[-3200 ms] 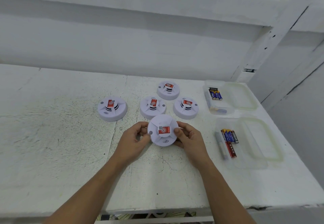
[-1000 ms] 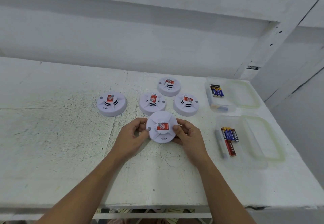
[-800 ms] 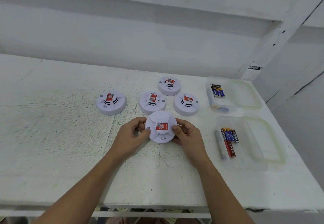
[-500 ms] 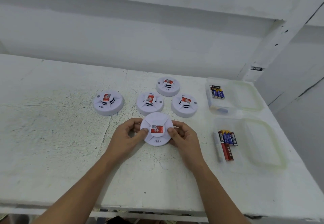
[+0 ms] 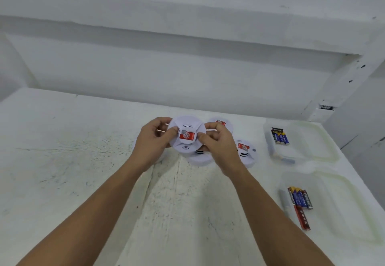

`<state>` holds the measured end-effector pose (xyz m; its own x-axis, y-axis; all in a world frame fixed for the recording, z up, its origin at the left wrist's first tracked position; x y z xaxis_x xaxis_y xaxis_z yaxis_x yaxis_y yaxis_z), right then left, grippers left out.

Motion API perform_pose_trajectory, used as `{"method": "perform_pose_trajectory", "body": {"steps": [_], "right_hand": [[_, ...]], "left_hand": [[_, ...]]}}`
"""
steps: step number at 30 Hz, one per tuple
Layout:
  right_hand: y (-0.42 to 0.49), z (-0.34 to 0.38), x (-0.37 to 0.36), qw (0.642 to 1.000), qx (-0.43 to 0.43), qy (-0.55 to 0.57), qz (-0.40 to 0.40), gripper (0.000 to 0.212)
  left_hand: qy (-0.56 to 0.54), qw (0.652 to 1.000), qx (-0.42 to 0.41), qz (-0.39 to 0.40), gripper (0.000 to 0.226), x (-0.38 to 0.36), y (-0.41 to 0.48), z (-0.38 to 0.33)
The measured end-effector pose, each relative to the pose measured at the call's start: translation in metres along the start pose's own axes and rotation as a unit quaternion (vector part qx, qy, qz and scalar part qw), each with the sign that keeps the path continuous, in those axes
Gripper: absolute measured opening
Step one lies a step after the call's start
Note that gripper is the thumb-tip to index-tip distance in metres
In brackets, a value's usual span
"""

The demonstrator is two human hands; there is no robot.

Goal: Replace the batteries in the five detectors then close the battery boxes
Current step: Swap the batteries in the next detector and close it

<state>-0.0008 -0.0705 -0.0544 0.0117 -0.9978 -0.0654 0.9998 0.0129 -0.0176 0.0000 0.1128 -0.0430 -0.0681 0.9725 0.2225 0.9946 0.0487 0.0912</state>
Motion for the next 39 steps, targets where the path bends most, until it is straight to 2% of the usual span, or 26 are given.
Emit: {"method": "perform_pose_trajectory", "body": {"steps": [5, 12, 20, 23, 25, 31, 34, 37, 39], "right_hand": [[0.061, 0.011, -0.027, 0.996, -0.007, -0.091, -0.012, 0.018], [0.104, -0.015, -0.035, 0.971, -0.069, -0.228, -0.013, 0.020], [0.121, -0.018, -0.045, 0.928, -0.076, -0.365, -0.002, 0.015], [0.125, -0.018, -0.051, 0.906, -0.064, -0.418, 0.003, 0.016], [0.128, -0.020, -0.056, 0.894, -0.055, -0.445, 0.006, 0.009], [0.134, -0.027, -0.054, 0.896, -0.061, -0.441, -0.010, 0.015], [0.134, -0.027, -0.053, 0.897, -0.062, -0.437, -0.006, 0.013], [0.132, -0.027, -0.052, 0.898, -0.059, -0.436, 0.007, 0.026], [0.128, -0.024, -0.048, 0.903, -0.047, -0.428, 0.018, 0.026]], "left_hand": [[0.031, 0.998, 0.031, 0.036, 0.021, 0.026, 0.066, 0.011], [0.086, 0.988, 0.083, 0.100, 0.009, 0.027, 0.107, 0.053], [0.107, 0.983, 0.097, 0.113, 0.028, 0.028, 0.128, 0.068], [0.203, 0.972, 0.062, 0.106, 0.015, 0.025, 0.133, 0.066], [0.243, 0.964, 0.056, 0.094, 0.017, 0.024, 0.134, 0.067], [0.219, 0.971, 0.057, 0.074, 0.014, 0.026, 0.131, 0.074], [0.227, 0.968, 0.077, 0.073, 0.021, 0.025, 0.132, 0.076], [0.209, 0.968, 0.110, 0.081, 0.034, 0.025, 0.133, 0.073], [0.236, 0.964, 0.100, 0.065, 0.039, 0.022, 0.135, 0.065]]}}
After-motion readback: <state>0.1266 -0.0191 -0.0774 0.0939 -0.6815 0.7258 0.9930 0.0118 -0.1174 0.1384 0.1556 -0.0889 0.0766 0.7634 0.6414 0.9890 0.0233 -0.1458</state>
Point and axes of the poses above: each hand's wrist, its own y-axis towards the middle knuckle, its own x-axis out of the back of the hand, z = x × y, the point moved 6 cm from there along y, towards the middle knuckle, and after that the axes turned 6 degrees about y, right-handed, at the moved point
